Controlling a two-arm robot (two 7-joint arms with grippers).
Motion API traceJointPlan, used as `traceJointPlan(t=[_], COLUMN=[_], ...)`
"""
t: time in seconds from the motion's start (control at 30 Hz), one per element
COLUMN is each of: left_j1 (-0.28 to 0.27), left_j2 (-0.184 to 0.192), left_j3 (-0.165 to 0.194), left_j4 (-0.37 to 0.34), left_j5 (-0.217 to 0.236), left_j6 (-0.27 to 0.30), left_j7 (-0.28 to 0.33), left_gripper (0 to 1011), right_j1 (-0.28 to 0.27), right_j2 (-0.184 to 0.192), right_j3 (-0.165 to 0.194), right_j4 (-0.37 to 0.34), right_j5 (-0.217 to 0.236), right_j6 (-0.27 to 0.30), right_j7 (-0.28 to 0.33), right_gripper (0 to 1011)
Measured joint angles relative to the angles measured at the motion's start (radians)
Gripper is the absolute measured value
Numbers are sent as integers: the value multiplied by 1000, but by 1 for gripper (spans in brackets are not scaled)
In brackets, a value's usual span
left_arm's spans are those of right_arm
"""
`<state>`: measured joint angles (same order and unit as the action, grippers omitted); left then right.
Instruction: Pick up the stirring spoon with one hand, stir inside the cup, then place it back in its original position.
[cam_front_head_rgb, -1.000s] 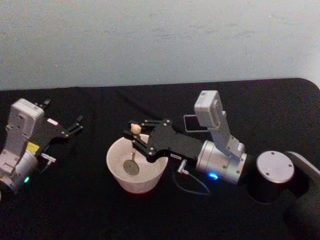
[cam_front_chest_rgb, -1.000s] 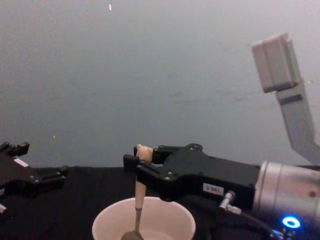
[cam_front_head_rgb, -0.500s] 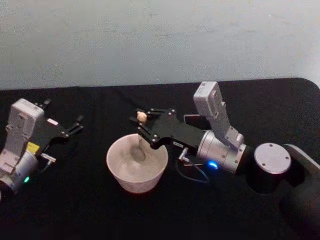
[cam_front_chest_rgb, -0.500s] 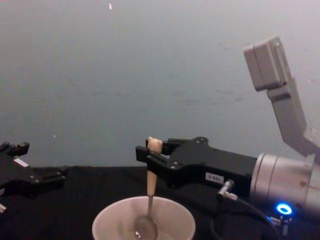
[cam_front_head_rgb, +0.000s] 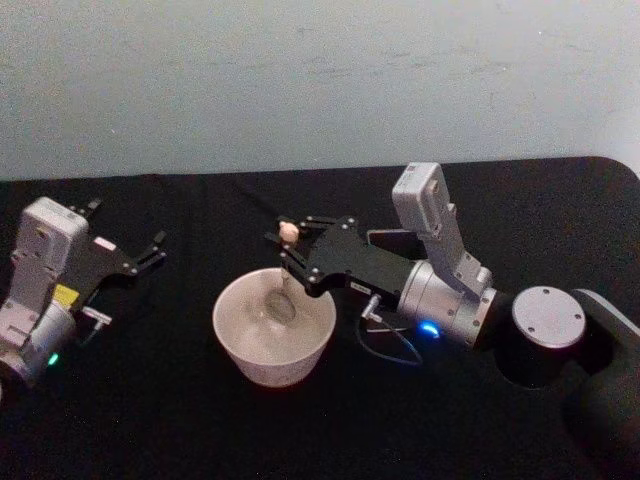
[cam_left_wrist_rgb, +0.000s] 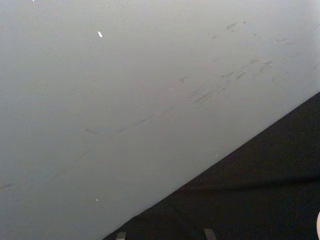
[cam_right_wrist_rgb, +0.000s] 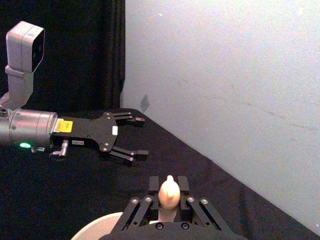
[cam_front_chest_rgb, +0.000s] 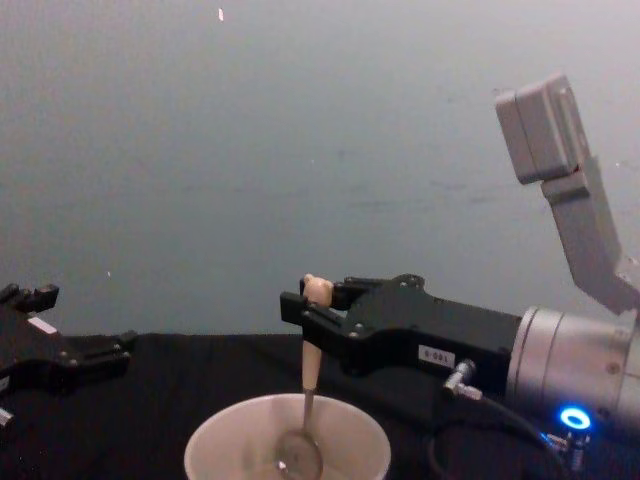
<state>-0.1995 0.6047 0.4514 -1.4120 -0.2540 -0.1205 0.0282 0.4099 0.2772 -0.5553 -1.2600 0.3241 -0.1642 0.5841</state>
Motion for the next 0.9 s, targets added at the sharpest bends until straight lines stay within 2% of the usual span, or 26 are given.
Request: traceJointPlan(t=[0.37, 0.9], left_j1=[0, 0], left_j2=[0, 0], left_j3=[0, 0], left_j4=[0, 0], left_j5=[0, 0], left_j6=[0, 0], left_j7=[0, 0], left_gripper=[1002, 1001], right_j1=[-8, -30], right_j2=[9, 73], right_j3=[10, 53], right_j4=[-35, -201], right_j5=[7, 58], right_j6=[5, 11], right_j7=[7, 12], right_gripper=[214, 214])
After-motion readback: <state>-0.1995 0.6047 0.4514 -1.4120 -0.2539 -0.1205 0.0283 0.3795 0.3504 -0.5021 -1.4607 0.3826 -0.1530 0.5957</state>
